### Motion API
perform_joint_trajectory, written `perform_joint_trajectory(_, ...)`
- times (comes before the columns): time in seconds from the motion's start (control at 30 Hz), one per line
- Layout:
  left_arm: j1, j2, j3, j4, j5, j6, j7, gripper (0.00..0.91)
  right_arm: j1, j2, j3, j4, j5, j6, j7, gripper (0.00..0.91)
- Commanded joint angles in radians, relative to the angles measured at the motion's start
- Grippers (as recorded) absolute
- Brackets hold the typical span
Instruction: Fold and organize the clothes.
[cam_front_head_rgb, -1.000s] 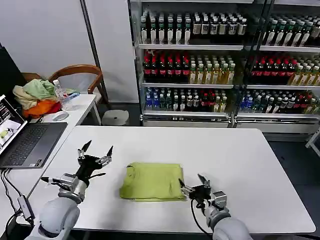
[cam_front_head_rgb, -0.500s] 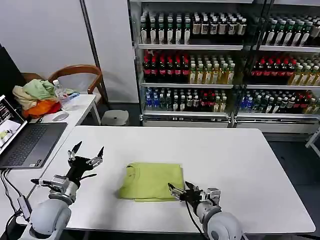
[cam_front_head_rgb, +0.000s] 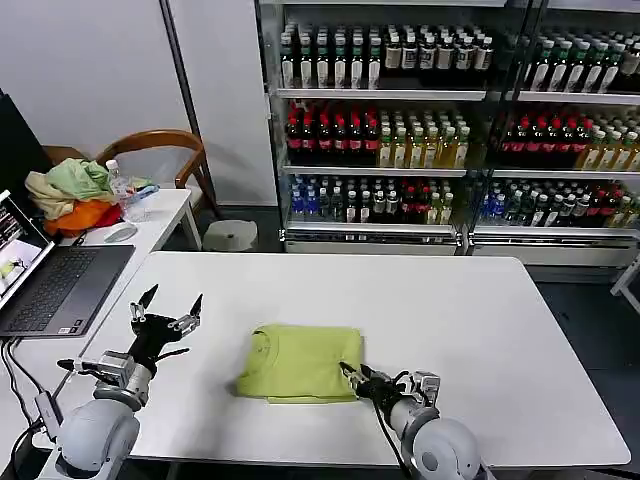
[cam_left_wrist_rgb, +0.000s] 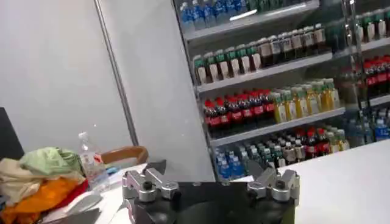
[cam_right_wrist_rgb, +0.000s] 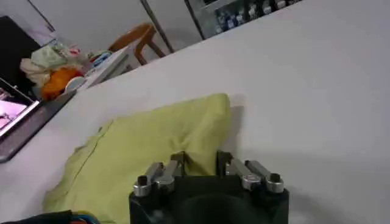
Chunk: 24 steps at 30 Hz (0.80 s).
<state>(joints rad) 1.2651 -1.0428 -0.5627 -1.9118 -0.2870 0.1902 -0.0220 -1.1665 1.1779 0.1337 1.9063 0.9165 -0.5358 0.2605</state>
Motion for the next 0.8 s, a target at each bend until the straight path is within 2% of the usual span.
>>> perform_joint_trajectory(0.03, -0.001, 0.0, 0.0, 0.005, 0.0, 0.002, 0.0, 0.907, 0.01, 0.006, 0.005, -0.012, 0.027, 0.002, 0.0, 0.0)
perform_joint_trajectory(0.23, -0.008, -0.004, 0.006, 0.011, 0.0, 0.004, -0.001, 0.907, 0.017, -0.011, 0.043, 0.001, -0.004, 0.004, 0.0, 0.0)
perform_joint_trajectory(0.4, -0.012, -0.003, 0.009, 0.011, -0.001, 0.005, -0.002, 0.907, 0.01, -0.06, 0.093, 0.015, -0.02, -0.002, -0.008, 0.0)
perform_joint_trajectory(0.6, -0.017, -0.002, 0.017, 0.011, -0.001, 0.005, -0.002, 0.907, -0.012, -0.099, 0.149, 0.006, -0.058, 0.012, -0.034, 0.0)
perform_joint_trajectory(0.8, -0.02, -0.004, 0.026, 0.008, -0.001, 0.004, -0.001, 0.907, -0.029, -0.098, 0.167, -0.004, -0.091, 0.031, -0.052, 0.0)
